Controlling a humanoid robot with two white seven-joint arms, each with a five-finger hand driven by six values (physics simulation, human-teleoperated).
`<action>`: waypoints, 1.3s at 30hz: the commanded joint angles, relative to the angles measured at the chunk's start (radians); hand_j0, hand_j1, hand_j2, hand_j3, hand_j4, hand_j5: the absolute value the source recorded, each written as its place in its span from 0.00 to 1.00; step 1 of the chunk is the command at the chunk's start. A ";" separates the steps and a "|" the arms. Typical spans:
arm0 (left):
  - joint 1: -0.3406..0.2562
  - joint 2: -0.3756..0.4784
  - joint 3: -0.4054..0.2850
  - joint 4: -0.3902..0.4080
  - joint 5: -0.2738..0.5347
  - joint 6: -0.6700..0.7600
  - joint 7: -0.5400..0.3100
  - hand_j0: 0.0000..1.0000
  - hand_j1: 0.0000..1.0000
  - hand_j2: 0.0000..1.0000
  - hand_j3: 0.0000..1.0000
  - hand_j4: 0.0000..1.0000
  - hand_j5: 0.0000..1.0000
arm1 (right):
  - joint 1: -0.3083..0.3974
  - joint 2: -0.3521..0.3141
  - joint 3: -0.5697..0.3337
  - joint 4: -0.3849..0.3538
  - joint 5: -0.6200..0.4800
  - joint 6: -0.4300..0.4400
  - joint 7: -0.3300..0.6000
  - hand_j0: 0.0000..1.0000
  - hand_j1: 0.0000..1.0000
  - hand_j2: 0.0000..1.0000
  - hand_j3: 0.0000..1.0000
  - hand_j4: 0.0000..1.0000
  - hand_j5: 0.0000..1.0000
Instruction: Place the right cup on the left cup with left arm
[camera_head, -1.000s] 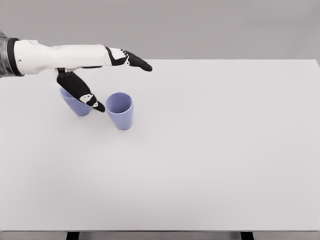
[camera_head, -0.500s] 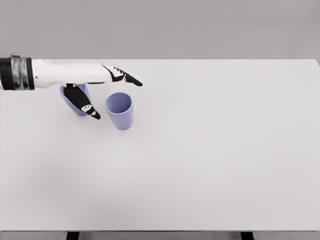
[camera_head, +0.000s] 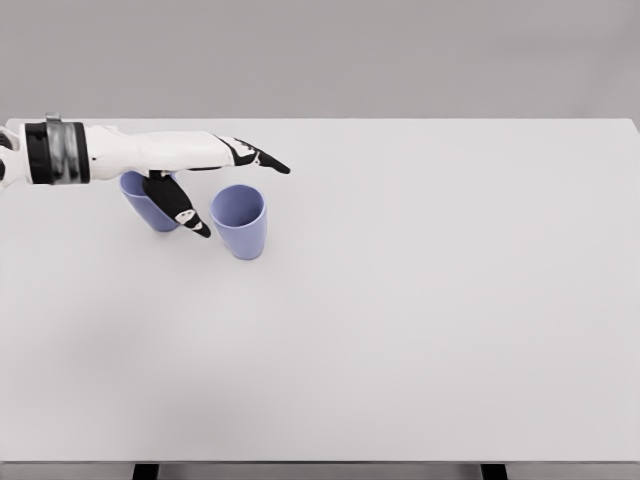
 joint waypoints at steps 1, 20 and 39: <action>0.000 -0.003 0.003 0.000 0.005 0.002 0.001 1.00 1.00 1.00 1.00 1.00 1.00 | 0.000 0.000 0.000 0.001 0.001 -0.001 0.000 1.00 1.00 1.00 1.00 1.00 1.00; 0.020 -0.029 -0.005 0.080 -0.103 -0.008 0.035 1.00 1.00 1.00 1.00 1.00 1.00 | 0.000 0.000 0.000 0.001 0.001 -0.001 0.000 1.00 1.00 1.00 1.00 1.00 1.00; 0.078 -0.083 0.006 0.146 -0.130 -0.009 0.073 1.00 1.00 1.00 1.00 1.00 1.00 | 0.000 0.000 0.000 0.001 0.001 -0.001 0.000 1.00 1.00 1.00 1.00 1.00 1.00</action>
